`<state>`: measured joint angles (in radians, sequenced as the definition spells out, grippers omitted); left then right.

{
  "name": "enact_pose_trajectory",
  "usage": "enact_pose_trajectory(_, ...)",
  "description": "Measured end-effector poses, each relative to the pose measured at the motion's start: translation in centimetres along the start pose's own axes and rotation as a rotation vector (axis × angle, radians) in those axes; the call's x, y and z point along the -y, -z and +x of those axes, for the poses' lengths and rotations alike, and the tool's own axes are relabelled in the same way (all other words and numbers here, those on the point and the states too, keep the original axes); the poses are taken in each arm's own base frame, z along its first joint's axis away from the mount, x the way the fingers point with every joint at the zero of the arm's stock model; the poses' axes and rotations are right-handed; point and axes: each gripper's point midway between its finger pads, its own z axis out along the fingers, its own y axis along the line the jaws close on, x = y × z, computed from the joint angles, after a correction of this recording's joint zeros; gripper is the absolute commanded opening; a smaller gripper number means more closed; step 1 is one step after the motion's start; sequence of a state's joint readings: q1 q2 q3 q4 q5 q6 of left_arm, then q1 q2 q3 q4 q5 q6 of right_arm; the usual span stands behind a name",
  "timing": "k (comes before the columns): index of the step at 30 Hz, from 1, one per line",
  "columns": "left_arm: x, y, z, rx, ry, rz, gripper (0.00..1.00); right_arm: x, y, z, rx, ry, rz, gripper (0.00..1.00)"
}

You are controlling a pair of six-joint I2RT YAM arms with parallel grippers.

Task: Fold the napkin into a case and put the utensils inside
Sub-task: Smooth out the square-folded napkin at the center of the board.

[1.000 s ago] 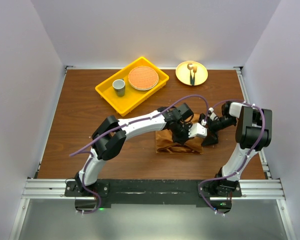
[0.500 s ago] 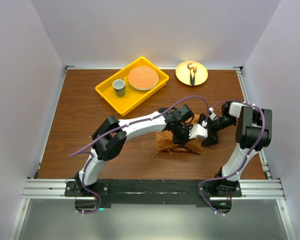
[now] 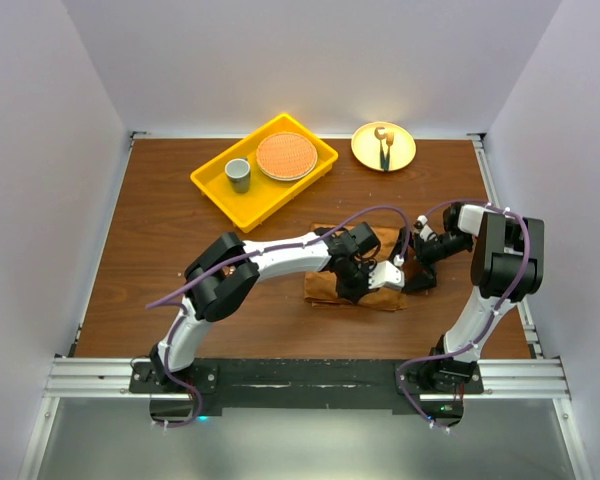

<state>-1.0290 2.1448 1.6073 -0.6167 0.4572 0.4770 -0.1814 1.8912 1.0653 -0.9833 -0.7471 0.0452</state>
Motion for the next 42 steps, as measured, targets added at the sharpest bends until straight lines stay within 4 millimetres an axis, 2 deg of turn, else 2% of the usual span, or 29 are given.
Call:
enact_pose_trajectory(12, -0.6, 0.6, -2.3, 0.083, 0.021, -0.034, 0.0, 0.0, 0.0, 0.0, -0.001, -0.002, 0.001, 0.98)
enact_pose_trajectory(20, -1.1, 4.4, -6.2, 0.215, 0.017, -0.091, 0.0, 0.1, 0.0, 0.1, -0.001, -0.003, 0.003, 0.98)
enact_pose_trajectory(24, -1.9, 5.9, -7.5, 0.275, 0.03, -0.115, 0.0, 0.1, 0.0, 0.0, -0.001, -0.007, 0.004, 0.98)
enact_pose_trajectory(31, -1.9, 5.9, -7.5, 0.288, 0.041, -0.093, 0.0, 0.1, 0.0, 0.0, -0.001, -0.009, 0.004, 0.98)
enact_pose_trajectory(42, -0.7, 2.1, -4.6, 0.186, 0.056, -0.004, 0.01, 0.1, 0.0, 0.0, -0.001, -0.009, 0.004, 0.98)
